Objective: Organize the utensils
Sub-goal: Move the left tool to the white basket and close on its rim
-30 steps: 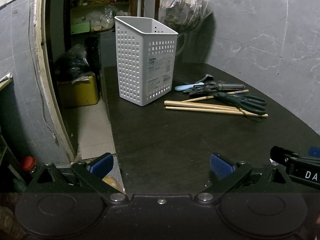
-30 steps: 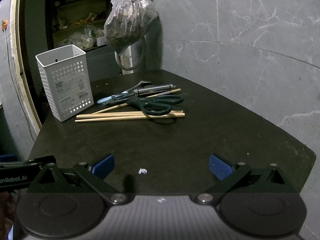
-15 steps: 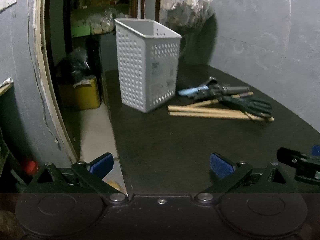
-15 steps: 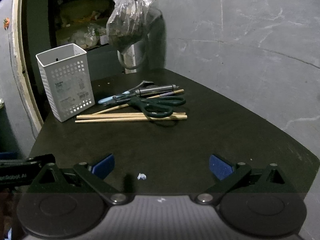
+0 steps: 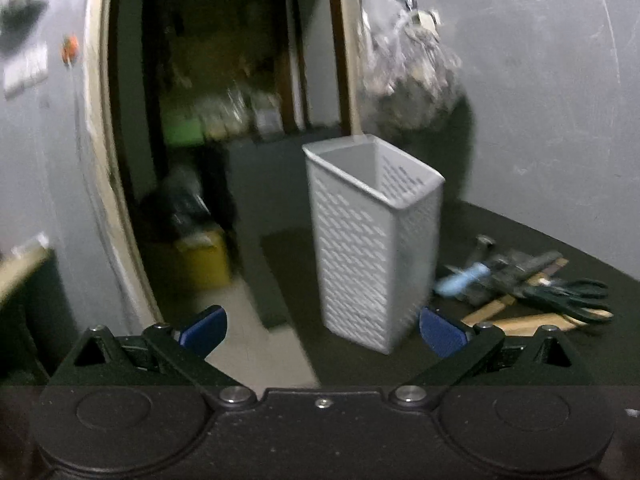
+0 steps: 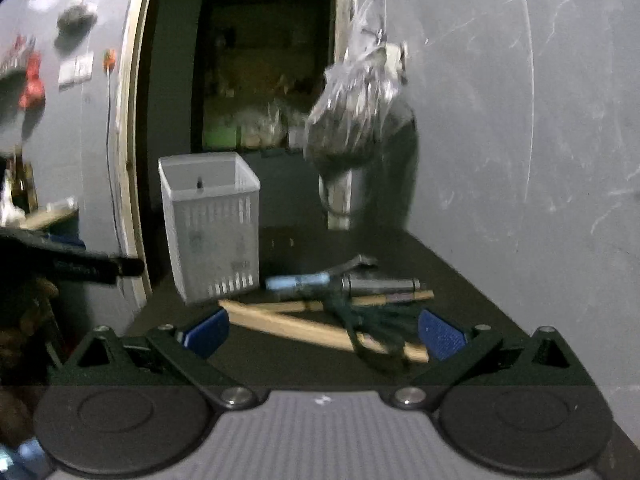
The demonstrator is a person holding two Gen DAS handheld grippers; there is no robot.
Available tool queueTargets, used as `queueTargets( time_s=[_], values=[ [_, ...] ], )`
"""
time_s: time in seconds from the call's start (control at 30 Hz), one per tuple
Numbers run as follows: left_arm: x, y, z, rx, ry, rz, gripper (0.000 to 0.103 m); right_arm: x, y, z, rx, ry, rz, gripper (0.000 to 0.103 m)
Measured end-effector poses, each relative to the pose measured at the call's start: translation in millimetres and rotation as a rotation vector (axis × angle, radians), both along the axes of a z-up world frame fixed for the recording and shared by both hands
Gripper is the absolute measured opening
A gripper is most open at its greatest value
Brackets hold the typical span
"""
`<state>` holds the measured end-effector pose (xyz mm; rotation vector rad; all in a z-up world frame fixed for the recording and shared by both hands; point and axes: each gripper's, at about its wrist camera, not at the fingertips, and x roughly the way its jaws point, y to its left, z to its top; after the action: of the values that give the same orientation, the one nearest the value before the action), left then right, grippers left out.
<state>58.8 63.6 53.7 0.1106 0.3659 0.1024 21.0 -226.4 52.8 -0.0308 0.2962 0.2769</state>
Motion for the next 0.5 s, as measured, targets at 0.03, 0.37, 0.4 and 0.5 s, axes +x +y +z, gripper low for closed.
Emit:
queueTargets(
  time_s=[0.03,0.37,0.4,0.5],
  values=[
    [2.3,0.2,2.9,0.027,-0.021,-0.006,0.102,-0.1,-0.1,2.6,-0.003,-0.012,0.001,0.103],
    [-6.0,2.8,7.1,0.006,-0.041,-0.092,0.102,-37.1,9.8,39.9,-0.085,-0.122,0.089,0.103],
    [-12.0,3.9,6.8,-0.004,-0.033,-0.091,0.102,-45.8,6.9,39.2,-0.066,-0.111,0.100,0.103],
    [-33.4,6.2,9.2,-0.011,-0.019,-0.079,0.102,-72.6,-2.2,42.3,-0.050,-0.111,0.098,0.103]
  ],
)
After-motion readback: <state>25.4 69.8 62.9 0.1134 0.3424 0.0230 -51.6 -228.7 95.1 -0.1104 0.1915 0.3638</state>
